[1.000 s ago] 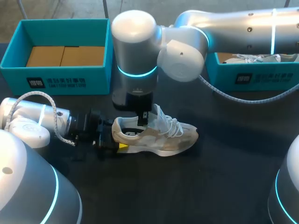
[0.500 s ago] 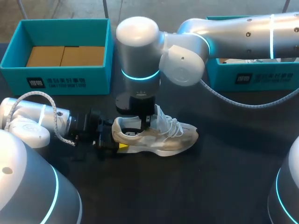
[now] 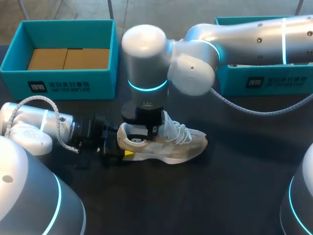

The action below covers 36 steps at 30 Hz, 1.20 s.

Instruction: Take the shoe out of the shoebox, open the shoe tongue, remove and reinsert the insole, then place the shoe into the shoebox

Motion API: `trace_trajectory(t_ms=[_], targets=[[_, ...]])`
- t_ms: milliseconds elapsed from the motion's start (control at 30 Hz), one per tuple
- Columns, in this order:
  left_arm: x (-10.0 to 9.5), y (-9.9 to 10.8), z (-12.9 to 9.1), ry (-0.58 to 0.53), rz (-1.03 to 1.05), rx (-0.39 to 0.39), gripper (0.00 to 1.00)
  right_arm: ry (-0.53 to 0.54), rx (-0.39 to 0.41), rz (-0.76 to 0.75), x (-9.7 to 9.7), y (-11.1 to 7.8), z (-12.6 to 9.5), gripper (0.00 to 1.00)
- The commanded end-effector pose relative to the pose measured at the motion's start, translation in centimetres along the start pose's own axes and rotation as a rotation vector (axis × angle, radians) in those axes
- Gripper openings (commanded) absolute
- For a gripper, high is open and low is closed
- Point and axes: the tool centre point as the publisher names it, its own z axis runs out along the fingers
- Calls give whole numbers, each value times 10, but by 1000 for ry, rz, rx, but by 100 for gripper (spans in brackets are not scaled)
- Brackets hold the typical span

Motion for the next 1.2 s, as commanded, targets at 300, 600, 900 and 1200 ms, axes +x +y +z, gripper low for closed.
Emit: trace_trajectory(t_ms=[300, 600, 900, 1200], targets=[[0, 0, 0, 0, 0, -1, 0, -45, -35, 22, 2, 3, 9, 39], [0, 0, 0, 0, 0, -1, 0, -32, -34, 13, 0, 9, 18, 41], [0, 0, 0, 0, 0, -1, 0, 17, -23, 4, 4, 12, 37, 41], [0, 0, 0, 0, 0, -1, 0, 55, -11, 23, 14, 7, 46, 20]])
